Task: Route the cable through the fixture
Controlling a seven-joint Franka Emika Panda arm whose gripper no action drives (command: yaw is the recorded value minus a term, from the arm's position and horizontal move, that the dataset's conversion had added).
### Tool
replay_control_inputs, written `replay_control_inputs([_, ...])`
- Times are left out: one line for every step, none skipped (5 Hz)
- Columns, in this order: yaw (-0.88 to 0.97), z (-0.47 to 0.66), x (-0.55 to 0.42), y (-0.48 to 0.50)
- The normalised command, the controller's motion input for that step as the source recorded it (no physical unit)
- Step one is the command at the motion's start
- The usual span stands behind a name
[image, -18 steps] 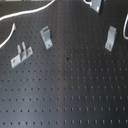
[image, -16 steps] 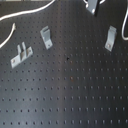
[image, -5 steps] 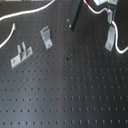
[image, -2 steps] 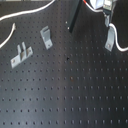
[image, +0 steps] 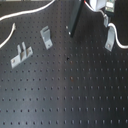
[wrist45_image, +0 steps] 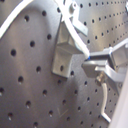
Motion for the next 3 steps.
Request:
replay_control_inputs([-0.63,0.00,-0.067,0.138])
replay_control_inputs([-0.63,0.00,-0.072,0.126])
replay_control_inputs([-0.59,0.03,-0.042,0.153])
